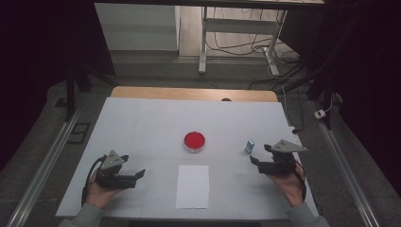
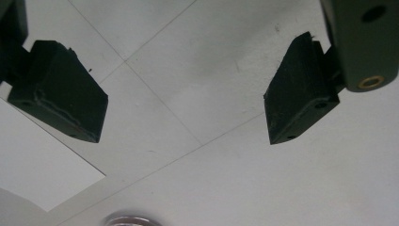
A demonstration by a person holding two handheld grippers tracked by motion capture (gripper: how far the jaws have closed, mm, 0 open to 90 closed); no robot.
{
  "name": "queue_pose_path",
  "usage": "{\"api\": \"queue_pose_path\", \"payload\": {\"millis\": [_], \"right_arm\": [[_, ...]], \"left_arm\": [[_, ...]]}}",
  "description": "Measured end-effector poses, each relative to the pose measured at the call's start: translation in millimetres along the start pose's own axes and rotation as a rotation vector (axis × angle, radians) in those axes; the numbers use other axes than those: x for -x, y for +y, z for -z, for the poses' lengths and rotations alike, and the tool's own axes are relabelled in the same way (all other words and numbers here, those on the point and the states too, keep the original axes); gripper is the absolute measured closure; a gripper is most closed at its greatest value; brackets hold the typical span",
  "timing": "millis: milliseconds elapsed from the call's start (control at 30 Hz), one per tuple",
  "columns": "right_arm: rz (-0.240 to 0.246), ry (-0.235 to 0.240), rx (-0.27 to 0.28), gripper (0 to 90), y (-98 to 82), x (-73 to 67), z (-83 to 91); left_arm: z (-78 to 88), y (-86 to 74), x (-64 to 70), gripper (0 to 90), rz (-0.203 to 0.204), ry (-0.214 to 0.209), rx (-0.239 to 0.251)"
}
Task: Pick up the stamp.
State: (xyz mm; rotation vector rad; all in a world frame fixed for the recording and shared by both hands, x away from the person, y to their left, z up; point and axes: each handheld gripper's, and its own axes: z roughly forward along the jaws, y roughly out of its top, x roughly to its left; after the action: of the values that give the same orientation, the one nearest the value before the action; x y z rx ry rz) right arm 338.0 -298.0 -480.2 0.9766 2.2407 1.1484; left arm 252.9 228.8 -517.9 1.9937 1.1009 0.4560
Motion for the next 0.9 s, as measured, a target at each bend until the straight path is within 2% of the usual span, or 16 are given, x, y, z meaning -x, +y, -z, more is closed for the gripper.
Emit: {"api": "queue_pose_path", "payload": {"millis": [367, 567, 900], "right_arm": [[-0.022, -0.034, -0.043, 26.8, 10.3, 7.0, -19.1], [-0.044, -0.033, -0.057, 32.5, 13.9, 10.1, -34.0], [-0.031, -0.038, -0.071, 43.1, 21.5, 11.1, -48.6]], "left_arm": [[-1.4, -0.3, -0.8, 14.4, -0.001, 0.003, -0.007], [-1.3, -0.3, -0.9, 14.7, -0.001, 0.001, -0.006], [-1.2, -0.4, -1.8, 15.2, -0.003, 0.004, -0.005]]}}
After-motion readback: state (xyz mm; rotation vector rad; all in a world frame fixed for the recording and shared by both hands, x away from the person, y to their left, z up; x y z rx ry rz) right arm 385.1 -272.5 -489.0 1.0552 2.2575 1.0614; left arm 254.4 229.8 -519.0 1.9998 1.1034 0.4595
